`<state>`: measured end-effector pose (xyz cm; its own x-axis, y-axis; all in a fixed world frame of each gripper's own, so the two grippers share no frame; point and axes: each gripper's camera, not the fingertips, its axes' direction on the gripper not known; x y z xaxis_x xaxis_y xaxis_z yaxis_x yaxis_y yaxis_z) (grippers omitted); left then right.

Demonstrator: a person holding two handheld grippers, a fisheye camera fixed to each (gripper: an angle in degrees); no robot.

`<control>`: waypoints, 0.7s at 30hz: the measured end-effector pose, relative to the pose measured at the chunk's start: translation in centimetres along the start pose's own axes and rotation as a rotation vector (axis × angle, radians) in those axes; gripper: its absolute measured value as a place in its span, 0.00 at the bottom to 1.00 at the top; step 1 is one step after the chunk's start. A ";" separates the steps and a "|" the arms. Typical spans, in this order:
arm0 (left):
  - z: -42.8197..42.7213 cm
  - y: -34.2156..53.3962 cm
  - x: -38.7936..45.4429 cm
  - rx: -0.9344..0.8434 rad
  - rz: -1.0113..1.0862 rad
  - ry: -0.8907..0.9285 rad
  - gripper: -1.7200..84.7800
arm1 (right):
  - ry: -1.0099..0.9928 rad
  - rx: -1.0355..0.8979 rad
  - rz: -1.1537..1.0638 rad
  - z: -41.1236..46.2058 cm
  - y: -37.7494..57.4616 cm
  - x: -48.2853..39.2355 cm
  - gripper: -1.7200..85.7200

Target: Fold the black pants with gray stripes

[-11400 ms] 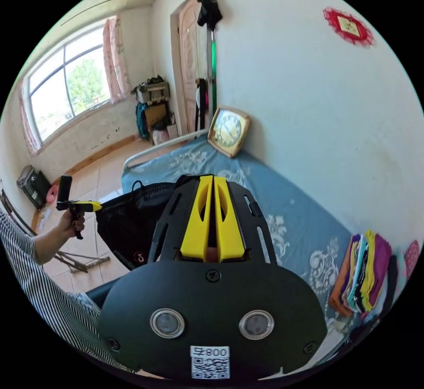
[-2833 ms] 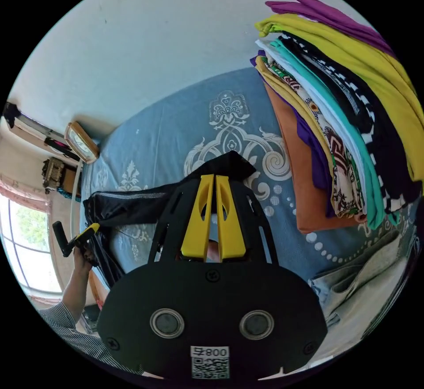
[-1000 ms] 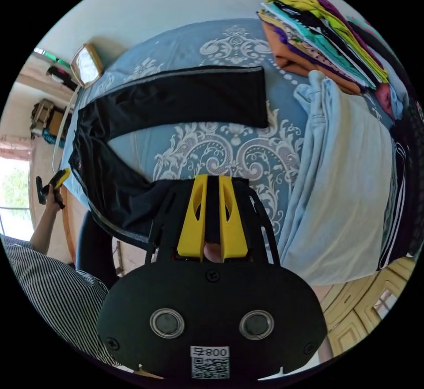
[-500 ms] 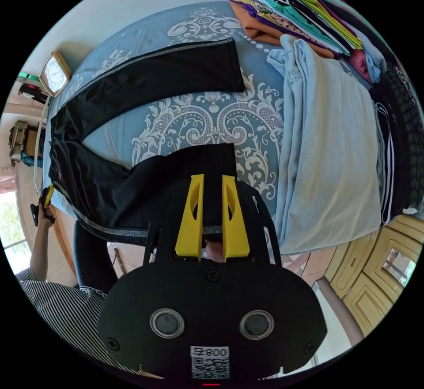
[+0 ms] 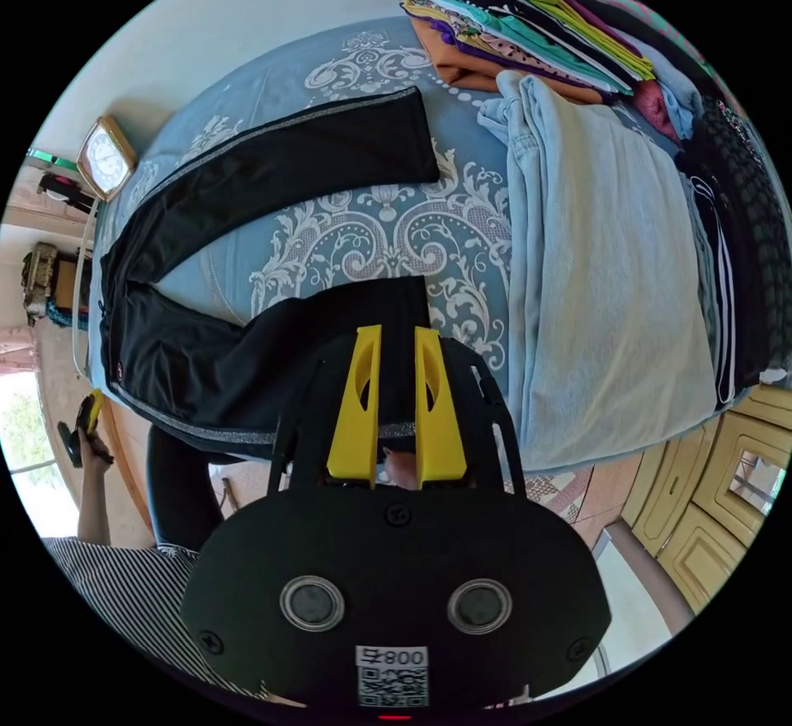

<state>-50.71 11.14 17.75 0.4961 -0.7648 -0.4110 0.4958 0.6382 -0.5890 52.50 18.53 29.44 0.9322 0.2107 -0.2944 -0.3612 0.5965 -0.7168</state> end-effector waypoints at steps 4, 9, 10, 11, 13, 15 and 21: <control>8.8 -2.8 9.0 -0.214 0.355 0.082 0.10 | 0.015 -0.009 0.017 1.0 -0.1 0.4 0.10; 19.4 -3.7 16.4 -0.435 0.605 -0.106 0.10 | 0.017 -0.031 0.019 2.2 0.3 0.7 0.09; 20.4 -3.6 16.7 -0.455 0.614 -0.144 0.10 | 0.023 -0.034 0.015 2.5 0.5 0.8 0.09; 21.9 -3.3 17.1 -0.467 0.626 -0.218 0.09 | 0.044 -0.033 0.009 2.8 0.6 0.8 0.09; 22.9 -2.9 17.8 -0.453 0.654 -0.224 0.06 | 0.055 -0.035 0.004 3.0 0.9 0.9 0.08; 23.7 -2.6 18.2 -0.443 0.652 -0.220 0.05 | 0.066 -0.038 -0.007 3.2 1.1 1.0 0.07; 22.8 -3.2 19.0 -0.253 0.592 -0.171 0.04 | -0.023 0.008 -0.001 1.8 2.2 3.2 0.03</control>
<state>-26.63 -3.41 27.71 0.7499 -0.2533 -0.6112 -0.0674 0.8898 -0.4514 54.71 21.86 28.05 0.9330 0.2278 -0.2786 -0.3598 0.6027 -0.7122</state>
